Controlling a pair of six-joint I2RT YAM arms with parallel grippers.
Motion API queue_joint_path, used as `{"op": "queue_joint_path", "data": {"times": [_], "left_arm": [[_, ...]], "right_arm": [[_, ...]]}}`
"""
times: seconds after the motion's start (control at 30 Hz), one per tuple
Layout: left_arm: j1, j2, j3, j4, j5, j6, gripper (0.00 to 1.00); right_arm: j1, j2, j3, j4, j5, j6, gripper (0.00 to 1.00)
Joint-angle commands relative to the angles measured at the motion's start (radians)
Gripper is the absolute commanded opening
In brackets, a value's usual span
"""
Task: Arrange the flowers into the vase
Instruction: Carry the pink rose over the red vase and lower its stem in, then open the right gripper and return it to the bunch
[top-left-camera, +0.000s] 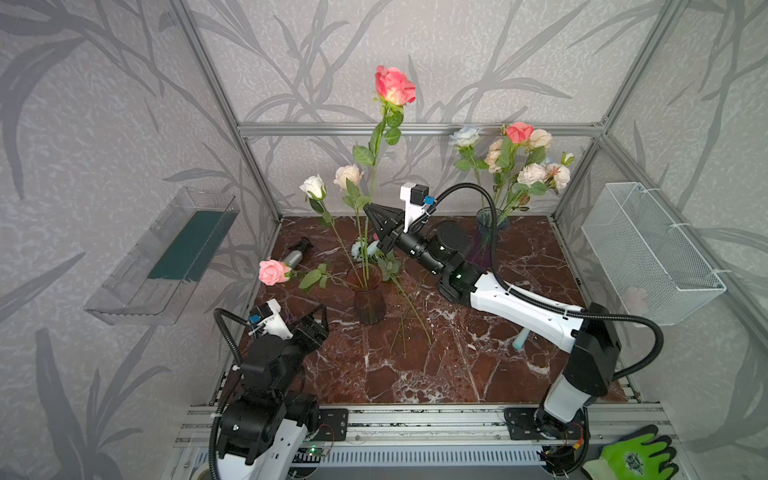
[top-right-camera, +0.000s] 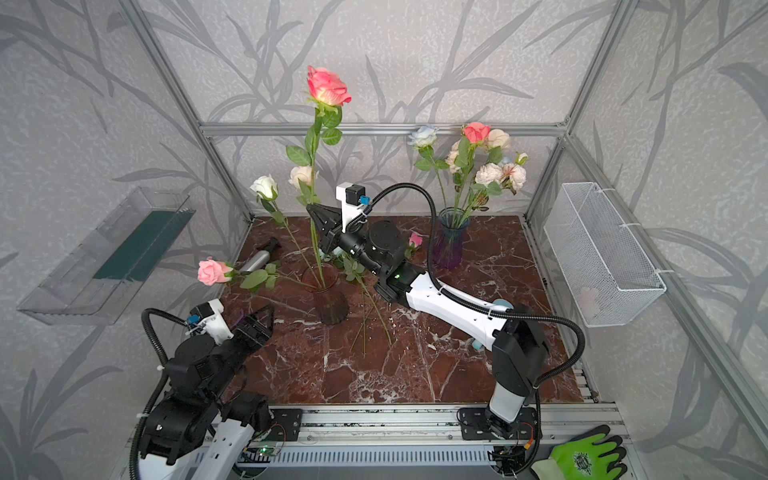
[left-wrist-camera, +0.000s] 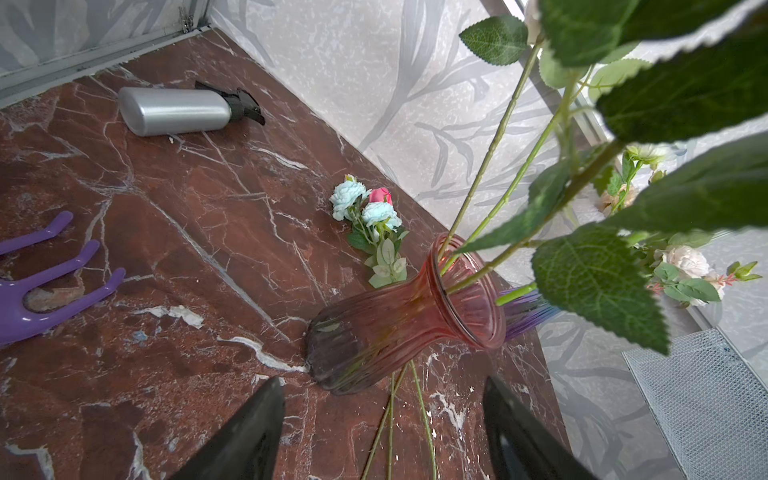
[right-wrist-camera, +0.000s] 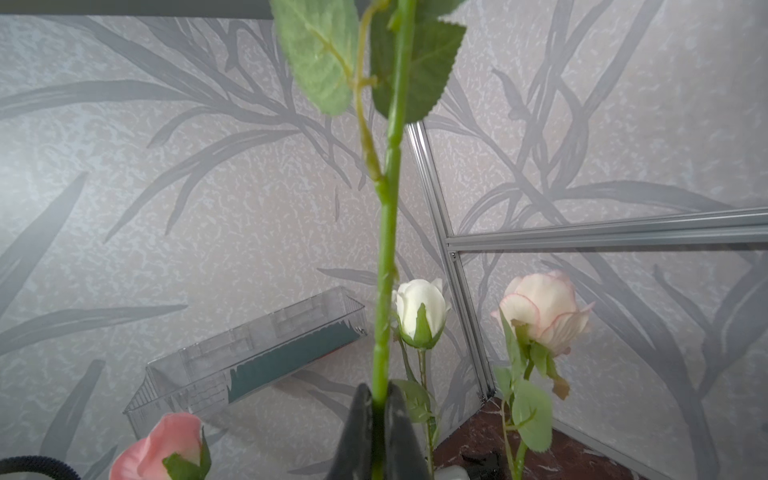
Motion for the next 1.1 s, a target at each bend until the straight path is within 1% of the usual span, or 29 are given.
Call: {"op": "queue_joint_path", "data": {"times": [0.0,0.23,0.47,0.57,0.67,0.73,0.83,1.07], "left_arm": [[-0.001,-0.01,-0.023,-0.017,0.026,-0.027,0.76],[-0.001,0.0,-0.077,0.042,0.052,-0.052,0.76],[-0.001,0.048,-0.101,0.099,0.095,-0.071,0.76],[-0.002,0.065,-0.101,0.107,0.102,-0.069,0.76],[-0.001,0.072,-0.1,0.109,0.107,-0.069,0.76],[-0.002,0.073,-0.1,0.109,0.111,-0.07,0.76],[-0.001,0.075,-0.105,0.112,0.11,-0.07,0.76],[-0.002,0.09,-0.126,0.142,0.126,-0.082,0.76]], "right_arm": [[0.011,0.022,-0.057,0.033,0.022,-0.038,0.0],[0.023,0.021,-0.209,0.049,0.062,-0.059,0.0],[0.037,0.043,-0.254,0.036,0.087,-0.043,0.02],[0.046,0.058,-0.252,0.011,0.105,-0.043,0.06],[0.051,0.069,-0.221,-0.069,0.1,-0.042,0.12],[0.056,0.07,-0.211,-0.109,0.104,-0.043,0.19],[0.07,0.061,-0.218,-0.128,0.118,-0.057,0.26],[0.095,0.017,-0.227,-0.172,0.144,-0.098,0.31]]}}
